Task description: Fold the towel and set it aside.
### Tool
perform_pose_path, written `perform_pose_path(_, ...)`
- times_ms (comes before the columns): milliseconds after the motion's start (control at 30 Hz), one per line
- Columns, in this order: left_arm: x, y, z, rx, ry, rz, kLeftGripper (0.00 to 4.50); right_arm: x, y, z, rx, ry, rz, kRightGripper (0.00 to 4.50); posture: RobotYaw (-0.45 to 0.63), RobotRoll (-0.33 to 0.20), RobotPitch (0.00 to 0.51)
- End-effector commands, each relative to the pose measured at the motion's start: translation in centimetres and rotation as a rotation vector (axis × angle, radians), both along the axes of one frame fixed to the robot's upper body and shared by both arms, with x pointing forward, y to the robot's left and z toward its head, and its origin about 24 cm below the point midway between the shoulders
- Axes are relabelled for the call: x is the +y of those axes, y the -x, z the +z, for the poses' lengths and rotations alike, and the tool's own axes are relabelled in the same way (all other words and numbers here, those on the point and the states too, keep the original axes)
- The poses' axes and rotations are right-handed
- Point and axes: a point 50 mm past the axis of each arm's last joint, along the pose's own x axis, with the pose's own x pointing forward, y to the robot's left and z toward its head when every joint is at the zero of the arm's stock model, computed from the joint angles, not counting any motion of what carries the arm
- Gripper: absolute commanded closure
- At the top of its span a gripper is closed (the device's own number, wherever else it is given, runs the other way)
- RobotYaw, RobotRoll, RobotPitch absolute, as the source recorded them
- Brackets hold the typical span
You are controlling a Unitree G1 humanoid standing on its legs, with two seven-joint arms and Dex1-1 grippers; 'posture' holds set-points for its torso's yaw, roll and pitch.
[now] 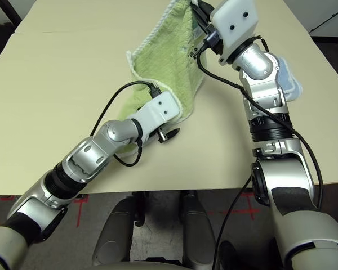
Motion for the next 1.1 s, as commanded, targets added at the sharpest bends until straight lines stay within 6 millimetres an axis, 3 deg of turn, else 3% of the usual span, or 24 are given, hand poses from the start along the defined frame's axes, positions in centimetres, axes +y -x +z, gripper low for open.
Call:
perform_pose_path(33,1.2,-0.2,-1.5,0.015,-0.058,0.044,0.0,-0.3,0.1,0.4,-0.011,-0.009,-0.01,4.45,-0.01,0.0,0.299)
perform_pose_path(433,7.2,-2.5,-0.6,-0.144,-0.12,0.319,0.0,-0.2,0.0,0.1,0.004,-0.017,-0.003,4.45,-0.01,0.0,0.299)
perform_pose_path(867,11.5,-2.5,-0.1,-0.11,-0.09,0.462,0.0,-0.3,0.1,-0.1,0.011,-0.009,-0.003,4.45,0.02,0.0,0.306)
perform_pose_path(967,12.0,-2.4,0.1,-0.108,-0.081,0.472,0.0,-0.3,0.1,-0.1,0.013,-0.008,-0.003,4.45,0.02,0.0,0.307)
perform_pose_path(1100,9.7,-1.6,0.8,-0.041,0.018,0.358,0.0,-0.3,0.1,-0.1,0.015,-0.006,-0.005,4.45,0.03,0.0,0.304)
